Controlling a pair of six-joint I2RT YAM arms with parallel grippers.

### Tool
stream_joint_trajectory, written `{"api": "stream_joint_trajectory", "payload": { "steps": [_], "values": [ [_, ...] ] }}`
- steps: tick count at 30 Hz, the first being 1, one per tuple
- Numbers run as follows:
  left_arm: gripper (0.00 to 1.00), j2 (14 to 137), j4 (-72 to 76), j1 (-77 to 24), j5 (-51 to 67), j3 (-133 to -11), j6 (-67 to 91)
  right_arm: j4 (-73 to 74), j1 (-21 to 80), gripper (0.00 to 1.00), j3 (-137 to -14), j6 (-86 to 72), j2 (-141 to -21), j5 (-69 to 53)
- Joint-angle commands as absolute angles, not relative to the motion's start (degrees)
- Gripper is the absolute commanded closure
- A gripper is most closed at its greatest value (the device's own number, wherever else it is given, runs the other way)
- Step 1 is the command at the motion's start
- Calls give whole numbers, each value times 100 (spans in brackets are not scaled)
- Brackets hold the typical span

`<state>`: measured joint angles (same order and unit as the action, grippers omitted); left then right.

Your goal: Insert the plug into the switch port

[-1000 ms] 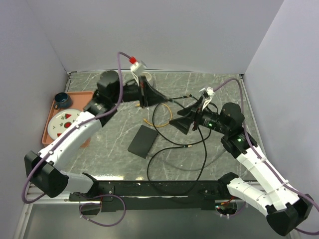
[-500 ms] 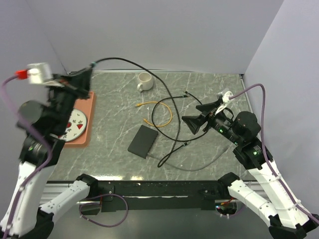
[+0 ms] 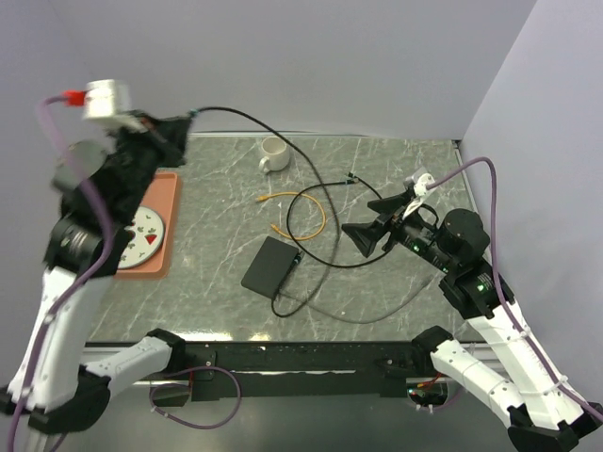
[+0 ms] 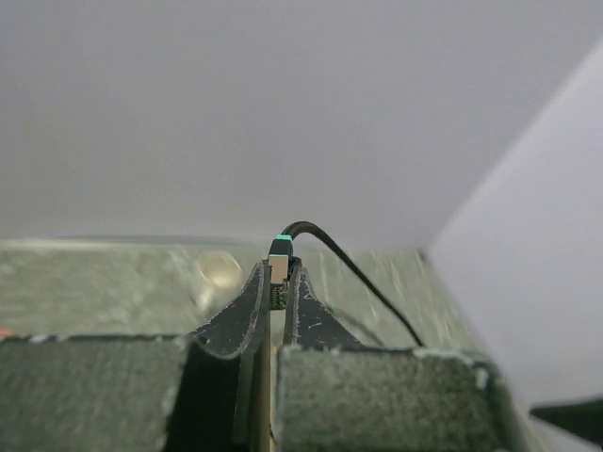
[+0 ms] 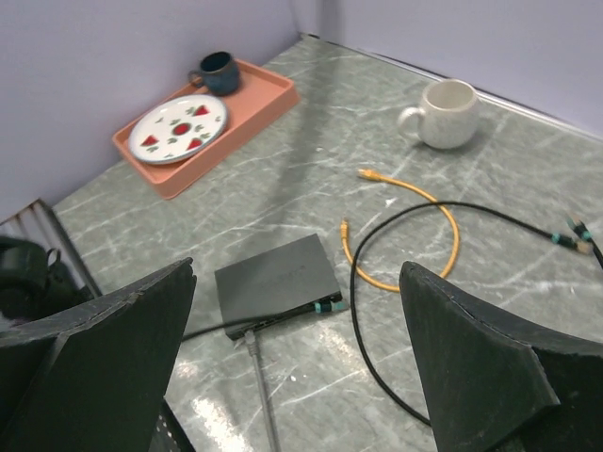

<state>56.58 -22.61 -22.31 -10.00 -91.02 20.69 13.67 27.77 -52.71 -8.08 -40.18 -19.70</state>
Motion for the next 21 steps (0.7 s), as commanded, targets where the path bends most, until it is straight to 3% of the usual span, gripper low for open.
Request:
{"api": "stream_joint_trajectory", "payload": {
  "steps": [1,8,21],
  "values": [
    [99,6415,-2690,-2224,972,-8905,2530,1098,2812,3,-5449,-449,-3946,-2610],
    [99,7215,-1320,-2241,4188,-7412,3567,1011,2821,3,-5476,-246,-4183,-2769],
    [99,7945,-1186,-2786,5247,-7391,3789,448,3901,16,-5256,298,-5316,-1373]
  ]
}}
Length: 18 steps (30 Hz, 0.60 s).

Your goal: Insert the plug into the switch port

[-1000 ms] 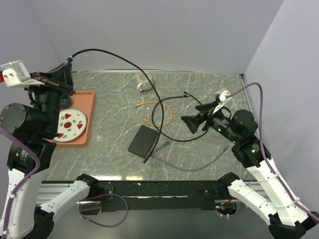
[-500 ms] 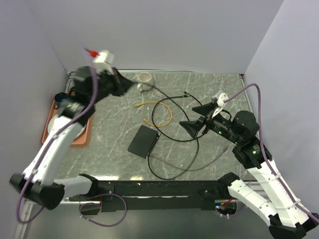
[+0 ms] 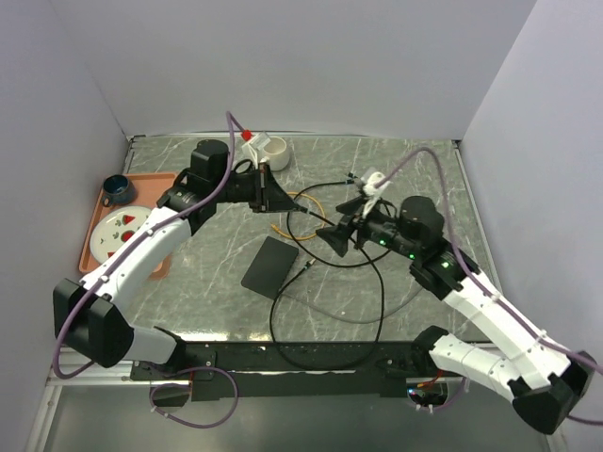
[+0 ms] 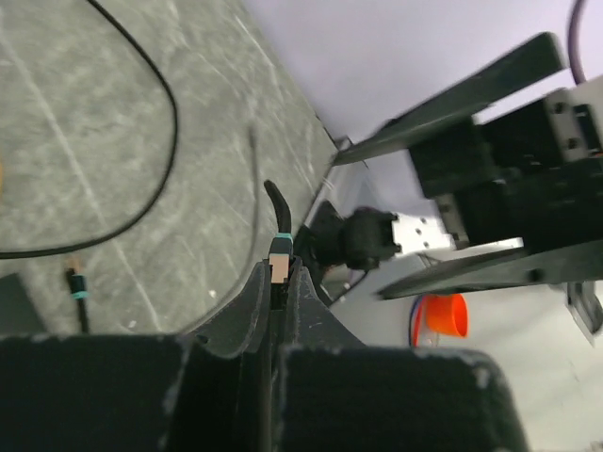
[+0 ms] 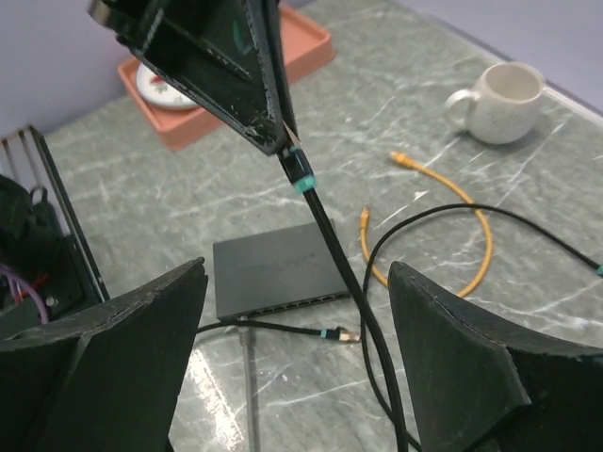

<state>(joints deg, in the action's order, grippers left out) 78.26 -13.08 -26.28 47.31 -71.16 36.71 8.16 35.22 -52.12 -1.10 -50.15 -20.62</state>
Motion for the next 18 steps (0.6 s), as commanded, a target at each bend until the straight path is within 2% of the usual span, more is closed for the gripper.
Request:
{"api": "stream_joint_trajectory", "payload": {
  "steps": [1,11,13,18],
  "values": [
    [99,8024,-1230,-2856,5221,-7435,3718,431,3981,18,-5273,334,-5387,-1284],
    [99,8147,-1406,-3023,5186,-7488,3639,150,4175,37,-5186,483,-5396,-1019],
    [99,8174,-1415,-3059,5185,-7497,3630,115,4184,44,-5177,475,-5432,-1046],
    [99,8165,-1441,-3120,5159,-7523,3612,132,4184,46,-5159,475,-5502,-1142]
  ]
}}
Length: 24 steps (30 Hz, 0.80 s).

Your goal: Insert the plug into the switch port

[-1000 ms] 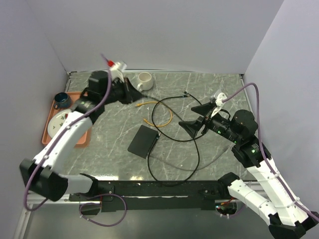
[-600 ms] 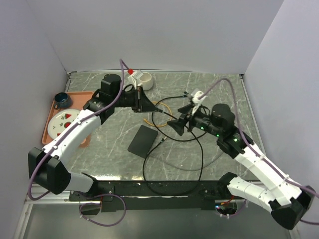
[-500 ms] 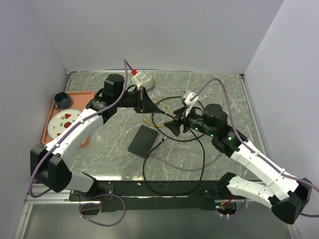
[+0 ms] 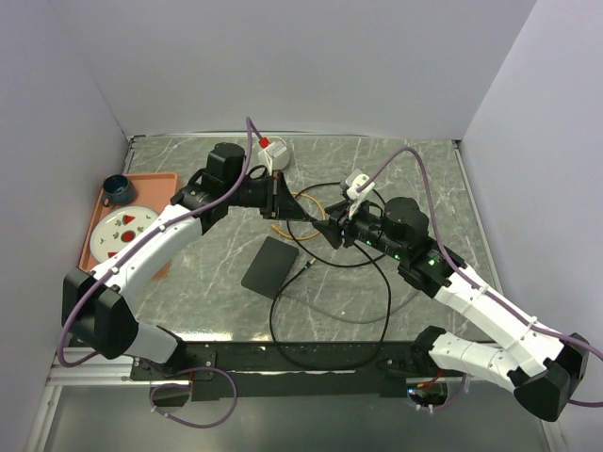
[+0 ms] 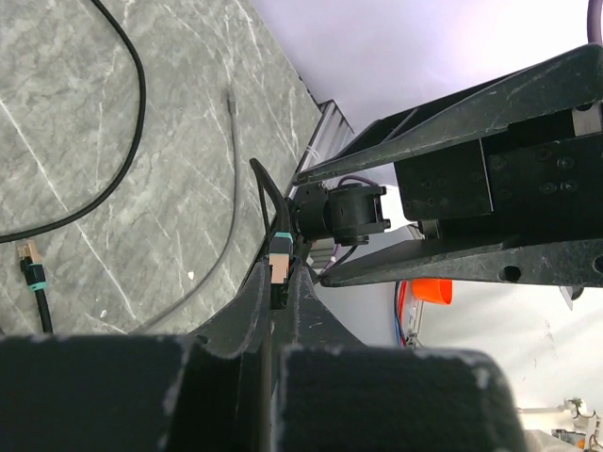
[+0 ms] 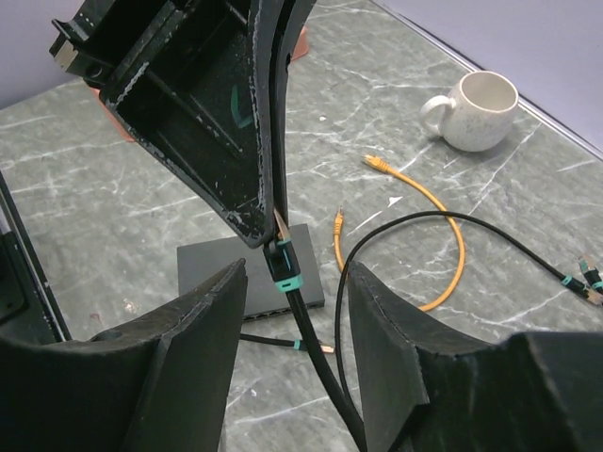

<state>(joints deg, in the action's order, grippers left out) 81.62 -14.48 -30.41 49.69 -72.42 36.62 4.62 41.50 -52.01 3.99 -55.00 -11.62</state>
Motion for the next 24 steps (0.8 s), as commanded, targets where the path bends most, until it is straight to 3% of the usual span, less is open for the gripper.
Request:
{"api": "stream_joint_trajectory", "payload": {
  "steps": [1,16,19,24],
  "values": [
    [99,8174,-1433,-3129,5159,-7515,3621,123,4184,46,-5150,483,-5511,-1143],
    [99,8200,-1433,-3208,5142,-7602,3656,351,4324,48,-5159,685,-5625,-1090],
    [99,8209,-1433,-3217,5142,-7611,3656,360,4342,51,-5159,721,-5651,-1011],
    [99,8218,-1389,-3243,5185,-7602,3700,351,4359,64,-5133,729,-5695,-914]
  ]
}}
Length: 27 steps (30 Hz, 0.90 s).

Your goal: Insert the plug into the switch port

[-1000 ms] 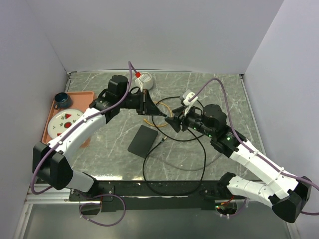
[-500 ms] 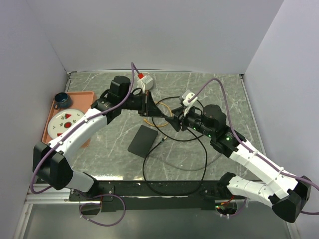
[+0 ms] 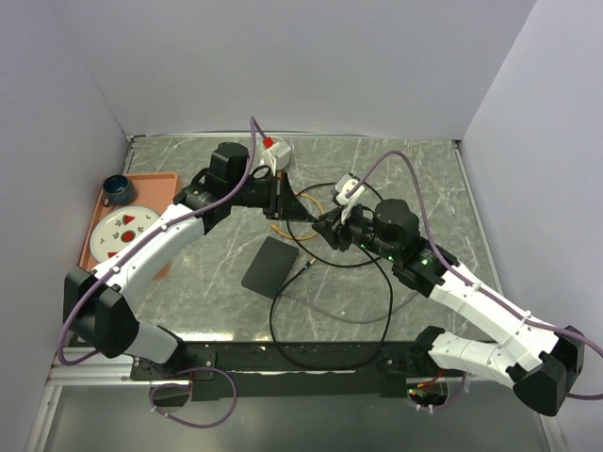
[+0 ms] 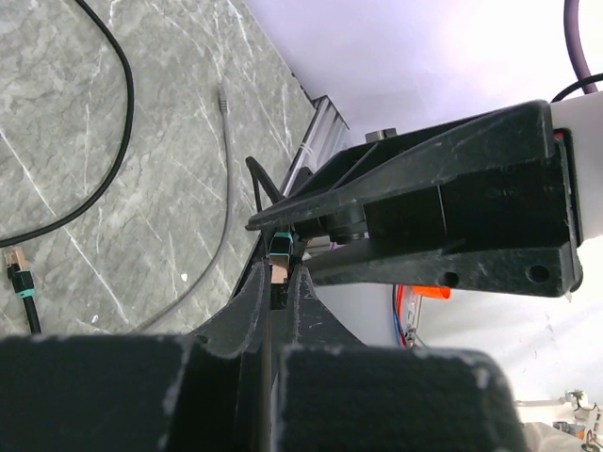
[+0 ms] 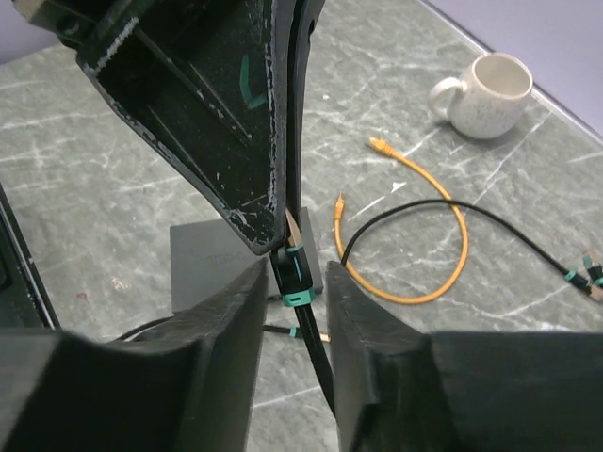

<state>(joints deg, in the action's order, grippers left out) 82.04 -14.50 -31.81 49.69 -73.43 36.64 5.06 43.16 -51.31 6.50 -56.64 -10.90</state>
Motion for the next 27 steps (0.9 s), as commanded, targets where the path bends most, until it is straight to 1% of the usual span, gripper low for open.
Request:
{"api": "stream_joint_trajectory", "payload": {
  "steps": [1,2,4,5,6,9,12,13,15,16,17,18,19,22,23,27],
  "values": [
    [99,8218,-1389,-3252,5194,-7611,3700,369,4351,66,-5150,729,-5721,-914],
    [99,8218,-1397,-3252,5194,-7629,3700,378,4351,75,-5159,729,-5748,-879],
    [99,8218,-1415,-3269,5194,-7646,3691,395,4351,85,-5177,703,-5774,-853],
    [99,8226,-1432,-3270,5203,-7664,3691,396,4351,97,-5177,686,-5792,-826],
    [99,8209,-1433,-3278,5194,-7655,3683,387,4351,100,-5177,668,-5792,-757],
    [99,8191,-1424,-3278,5177,-7620,3674,334,4351,100,-5124,659,-5766,-642],
    [93,8165,-1494,-3278,5098,-7629,3595,325,4351,100,-5133,633,-5739,-554],
    [84,8156,-1512,-3278,5002,-7638,3577,334,4351,100,-5142,615,-5722,-502],
    [70,8043,-1573,-3270,4844,-7646,3490,404,4359,100,-5185,580,-5687,-352],
    [52,7990,-1591,-3270,4756,-7646,3463,430,4351,100,-5203,571,-5660,-195],
    [43,7920,-1582,-3261,4537,-7646,3419,457,4351,100,-5212,563,-5608,-115],
    [36,7736,-1521,-3243,4413,-7594,3419,483,4342,100,-5221,510,-5573,-19],
    [24,7630,-1494,-3234,4290,-7559,3419,501,4342,100,-5221,501,-5529,243],
    [8,7234,-1450,-3173,3710,-7418,3340,667,4281,100,-5317,492,-5318,1175],
    [6,7155,-1450,-3155,3622,-7374,3305,711,4237,100,-5361,475,-5169,1621],
    [4,7005,-1555,-3050,3376,-7181,3270,870,3877,100,-5738,282,-4581,2433]
  ]
}}
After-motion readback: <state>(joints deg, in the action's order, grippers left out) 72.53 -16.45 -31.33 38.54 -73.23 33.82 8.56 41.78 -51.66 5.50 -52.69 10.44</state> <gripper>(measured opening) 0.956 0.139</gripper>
